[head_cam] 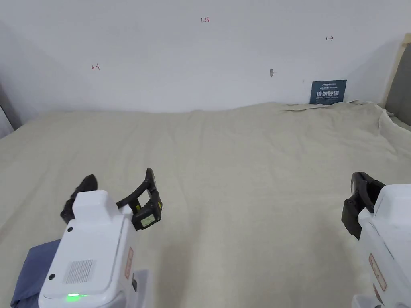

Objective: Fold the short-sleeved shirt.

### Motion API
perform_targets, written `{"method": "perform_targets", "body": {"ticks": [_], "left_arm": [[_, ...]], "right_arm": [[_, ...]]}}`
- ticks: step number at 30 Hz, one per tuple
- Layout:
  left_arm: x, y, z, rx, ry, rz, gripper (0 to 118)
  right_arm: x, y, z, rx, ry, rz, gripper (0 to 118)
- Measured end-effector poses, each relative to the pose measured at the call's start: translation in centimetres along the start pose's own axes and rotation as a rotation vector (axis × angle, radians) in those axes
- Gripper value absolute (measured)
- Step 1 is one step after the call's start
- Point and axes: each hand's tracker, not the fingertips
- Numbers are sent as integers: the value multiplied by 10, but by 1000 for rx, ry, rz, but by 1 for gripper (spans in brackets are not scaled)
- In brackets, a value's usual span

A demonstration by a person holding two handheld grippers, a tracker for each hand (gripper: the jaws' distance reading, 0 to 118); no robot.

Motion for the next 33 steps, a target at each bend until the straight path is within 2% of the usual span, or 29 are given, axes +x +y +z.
{"method": "perform_targets", "body": {"ticks": [2,5,6,7,9,11,15,33], "left_arm": [[5,-6,1,-22,-34,26,72],[8,-15,2,-50,-70,62,32],[10,-18,2,-53,-74,56,14],[13,-21,2,-60,-71,36,4],[18,-27,3,-77,-74,-10,0],[17,-30,3,-108,-137,0,0],[27,-35,3,-128,-119,-57,0],[37,-33,-1,-129,-105,-83,0]], "right_arm": [[0,-1,0,0,-7,-1,1],[0,-3,0,1,-10,-6,2],[0,-4,0,0,-12,-4,2],[0,-4,0,-1,-13,-3,2],[-1,-6,0,-1,-15,0,2],[-2,-7,-1,-1,-15,1,2],[-4,-9,-1,-5,-16,1,2],[-8,-6,-1,-3,-10,9,2]]}}
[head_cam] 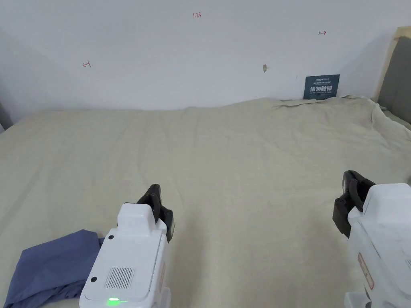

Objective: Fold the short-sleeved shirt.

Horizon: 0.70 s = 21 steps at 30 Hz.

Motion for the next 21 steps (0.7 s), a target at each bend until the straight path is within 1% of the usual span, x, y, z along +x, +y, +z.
{"method": "perform_targets", "body": {"ticks": [21], "left_arm": [[-4,3,-1,9,19,-10,0]], "right_arm": [[0,1,0,2,-1,5,2]]}}
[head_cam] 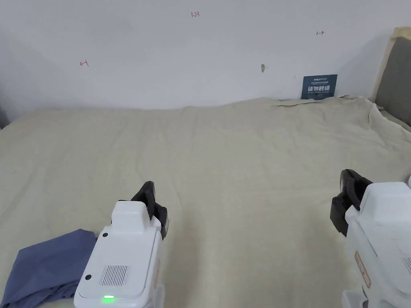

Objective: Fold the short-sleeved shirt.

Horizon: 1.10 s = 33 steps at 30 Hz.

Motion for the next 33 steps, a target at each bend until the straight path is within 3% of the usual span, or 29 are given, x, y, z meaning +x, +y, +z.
{"method": "perform_targets", "body": {"ticks": [9,12,14,15,16,17,18,19,24,33], "left_arm": [[-2,1,-1,-2,7,1,0],[-4,1,-2,-15,12,25,10],[-7,1,-4,-25,17,43,26],[-8,0,-4,-24,20,45,46],[-9,-1,-4,-25,24,46,64],[-10,-1,-4,-26,26,46,79],[-11,-1,-4,-27,27,47,98],[-12,-1,-4,-32,27,48,108],[-14,-1,-2,-23,30,48,118],[-15,1,-1,-7,22,45,118]], "right_arm": [[-1,1,1,-1,-3,3,2],[-1,0,1,-10,-11,4,19],[0,0,0,-12,-4,-2,47],[1,0,0,-14,-6,-5,71],[1,0,0,-16,-7,-8,85],[1,0,0,-16,-10,-10,95],[2,0,0,-14,-12,-14,99],[2,0,0,-9,-11,-18,99],[5,1,1,-3,-15,-32,105],[5,2,3,1,-16,-36,108]]}}
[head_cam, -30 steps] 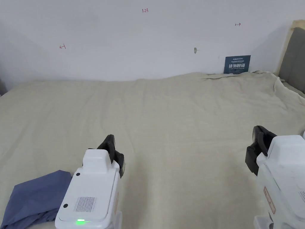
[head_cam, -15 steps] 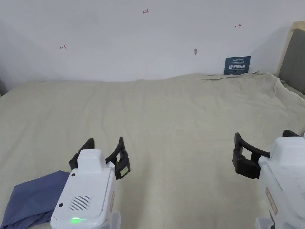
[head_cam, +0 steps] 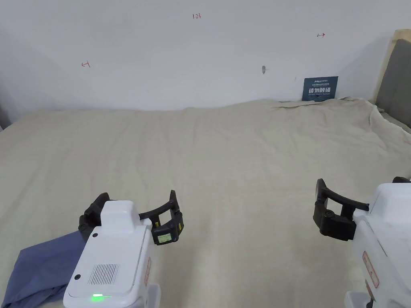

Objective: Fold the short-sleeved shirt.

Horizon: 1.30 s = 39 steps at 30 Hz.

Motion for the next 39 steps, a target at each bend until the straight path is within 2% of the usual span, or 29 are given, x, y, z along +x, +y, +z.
{"method": "perform_targets", "body": {"ticks": [39], "left_arm": [[-2,4,-1,8,9,-8,118]], "right_arm": [[-3,3,0,7,-7,-7,108]]}}
